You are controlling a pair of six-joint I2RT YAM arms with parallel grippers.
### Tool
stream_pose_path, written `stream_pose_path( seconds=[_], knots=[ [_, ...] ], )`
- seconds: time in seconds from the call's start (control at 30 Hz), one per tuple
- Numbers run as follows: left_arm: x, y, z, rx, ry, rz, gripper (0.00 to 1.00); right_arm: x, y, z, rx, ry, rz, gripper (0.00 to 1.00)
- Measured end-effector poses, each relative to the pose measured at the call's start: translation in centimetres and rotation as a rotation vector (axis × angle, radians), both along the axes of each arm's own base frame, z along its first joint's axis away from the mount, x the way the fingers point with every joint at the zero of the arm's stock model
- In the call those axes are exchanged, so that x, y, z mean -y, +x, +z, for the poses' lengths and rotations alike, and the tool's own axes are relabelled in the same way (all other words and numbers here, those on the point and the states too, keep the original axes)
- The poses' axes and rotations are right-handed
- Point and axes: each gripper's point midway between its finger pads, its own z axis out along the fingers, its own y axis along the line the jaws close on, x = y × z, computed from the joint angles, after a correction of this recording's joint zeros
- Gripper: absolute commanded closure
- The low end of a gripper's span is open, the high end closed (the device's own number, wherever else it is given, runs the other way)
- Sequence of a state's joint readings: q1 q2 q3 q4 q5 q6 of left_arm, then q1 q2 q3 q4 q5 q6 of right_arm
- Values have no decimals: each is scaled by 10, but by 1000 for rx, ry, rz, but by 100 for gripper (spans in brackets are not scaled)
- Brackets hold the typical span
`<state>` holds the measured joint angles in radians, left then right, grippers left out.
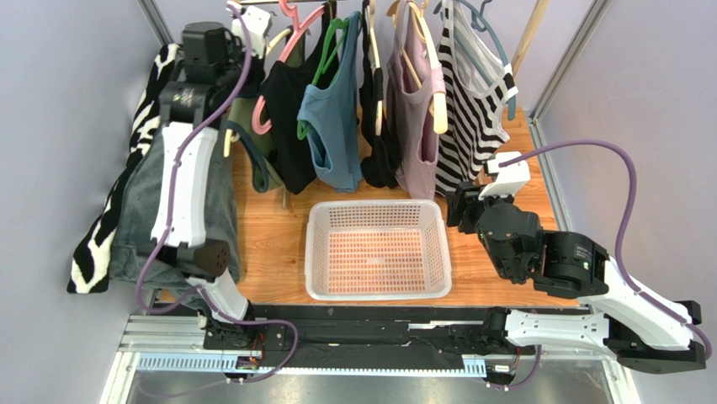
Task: Remove the tank top from the hanger
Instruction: Pick up the hanger from the clothesline, then remove the tank top from the hanger.
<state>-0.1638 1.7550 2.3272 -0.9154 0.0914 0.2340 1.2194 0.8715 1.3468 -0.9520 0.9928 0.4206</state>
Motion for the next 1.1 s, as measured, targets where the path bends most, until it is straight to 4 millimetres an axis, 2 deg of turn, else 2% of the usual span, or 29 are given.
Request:
stream_pose_path(
  seconds=[0.13, 0.2, 0.23, 0.27, 0.33, 0.5, 0.6, 0.67, 0.83, 1.0, 1.1],
  knots=[
    [-8, -64, 46, 75, -17, -13, 100, 6, -3, 5, 6, 41, 5, 45],
    [-15, -108, 72, 140, -28, -16, 100, 9, -5, 7, 9, 60, 6, 43],
    [-21, -143, 88, 190, -35, -16, 100, 11, -6, 9, 10, 69, 5, 43],
    [-23, -156, 94, 210, -38, -18, 100, 12, -6, 9, 11, 74, 4, 42],
    [-30, -199, 107, 265, -41, -19, 100, 13, -6, 10, 11, 77, 3, 42],
    [-48, -279, 107, 328, -31, 0, 100, 12, -8, 12, 4, 84, 16, 42],
    [-55, -301, 110, 352, -28, 18, 100, 12, -9, 13, 2, 95, 27, 42],
    [-57, -309, 120, 376, -32, 24, 100, 14, -11, 13, 0, 102, 32, 42],
    [-55, -324, 181, 551, -83, 8, 100, 19, -14, 13, -3, 120, 36, 42],
    [-48, -347, 220, 717, -179, -43, 100, 25, -17, 16, 0, 148, 36, 42],
    [-37, -372, 248, 832, -247, -124, 100, 28, -18, 17, 1, 160, 35, 42]
  ],
)
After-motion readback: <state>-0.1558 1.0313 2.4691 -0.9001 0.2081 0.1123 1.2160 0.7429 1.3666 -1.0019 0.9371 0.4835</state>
